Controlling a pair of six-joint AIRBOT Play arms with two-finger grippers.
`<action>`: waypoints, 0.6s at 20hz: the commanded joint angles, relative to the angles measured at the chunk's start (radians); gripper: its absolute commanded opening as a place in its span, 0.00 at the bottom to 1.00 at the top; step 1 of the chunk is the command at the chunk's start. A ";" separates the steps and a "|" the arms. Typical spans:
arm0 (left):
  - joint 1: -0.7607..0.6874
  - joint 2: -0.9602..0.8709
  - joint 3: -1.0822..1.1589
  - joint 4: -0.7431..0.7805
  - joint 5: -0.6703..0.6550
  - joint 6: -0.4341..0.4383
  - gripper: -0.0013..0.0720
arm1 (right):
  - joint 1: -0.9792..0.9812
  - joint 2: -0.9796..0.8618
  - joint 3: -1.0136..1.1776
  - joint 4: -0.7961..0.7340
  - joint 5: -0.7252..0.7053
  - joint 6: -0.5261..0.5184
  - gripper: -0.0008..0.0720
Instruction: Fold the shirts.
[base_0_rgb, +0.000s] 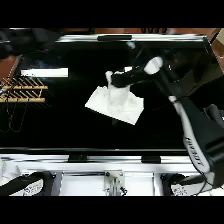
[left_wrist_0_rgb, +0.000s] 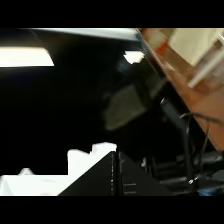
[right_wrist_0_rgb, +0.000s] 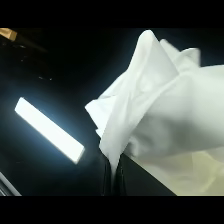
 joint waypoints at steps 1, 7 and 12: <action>0.104 0.096 0.000 0.084 -0.074 -0.034 0.05 | 0.093 -0.145 0.001 0.084 -0.147 0.023 0.08; 0.111 0.093 -0.005 0.087 -0.150 -0.033 0.05 | 0.099 -0.228 0.001 0.321 -0.200 0.032 0.76; 0.112 0.084 -0.005 0.095 -0.146 -0.030 0.05 | -0.043 -0.091 0.001 0.093 0.076 0.111 0.76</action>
